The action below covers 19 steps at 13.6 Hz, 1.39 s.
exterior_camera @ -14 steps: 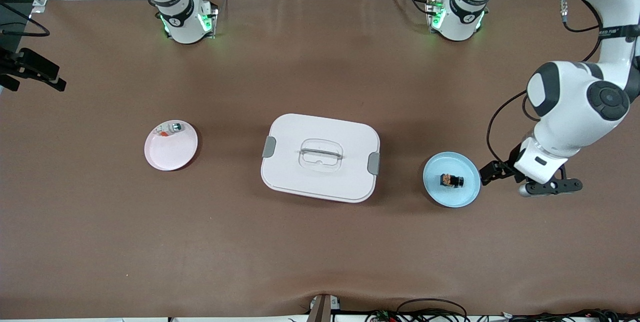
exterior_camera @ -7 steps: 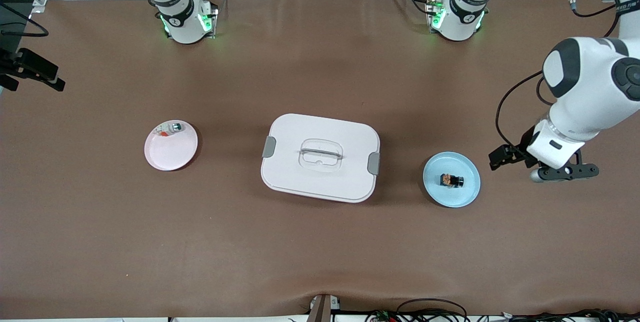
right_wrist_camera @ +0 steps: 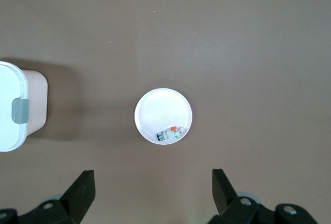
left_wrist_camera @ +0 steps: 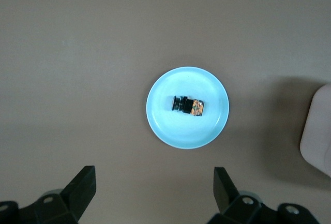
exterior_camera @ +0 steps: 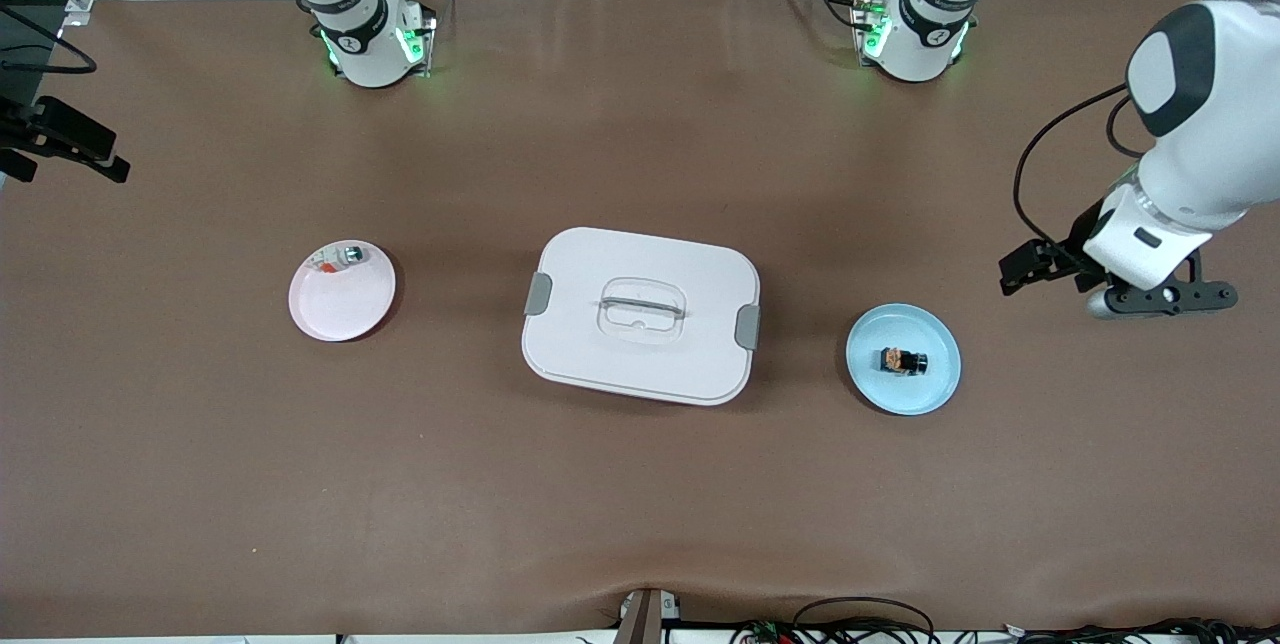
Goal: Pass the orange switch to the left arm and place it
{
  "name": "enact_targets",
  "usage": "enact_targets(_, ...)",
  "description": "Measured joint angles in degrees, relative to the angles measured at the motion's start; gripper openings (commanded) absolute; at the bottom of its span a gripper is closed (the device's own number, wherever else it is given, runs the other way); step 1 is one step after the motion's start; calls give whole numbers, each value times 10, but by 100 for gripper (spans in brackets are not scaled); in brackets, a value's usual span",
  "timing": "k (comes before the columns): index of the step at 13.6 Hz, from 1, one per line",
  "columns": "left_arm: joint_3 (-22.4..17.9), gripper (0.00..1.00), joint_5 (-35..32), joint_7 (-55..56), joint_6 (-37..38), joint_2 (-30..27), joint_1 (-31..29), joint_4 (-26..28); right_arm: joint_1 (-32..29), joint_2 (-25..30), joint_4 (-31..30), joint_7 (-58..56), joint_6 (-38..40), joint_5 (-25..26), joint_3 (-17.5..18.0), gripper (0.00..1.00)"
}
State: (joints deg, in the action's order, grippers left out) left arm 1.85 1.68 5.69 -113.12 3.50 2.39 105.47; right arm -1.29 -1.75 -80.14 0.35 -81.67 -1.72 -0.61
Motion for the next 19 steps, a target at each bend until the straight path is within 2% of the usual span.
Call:
enact_targets(8, -2, 100, 0, -16, 66, -54, -10, -7, 0, 0, 0, 0, 0, 0, 0, 100)
enact_targets(19, 0, 100, 0, -16, 192, -64, -8, -107, 0, 0, 0, 0, 0, 0, -1, 100)
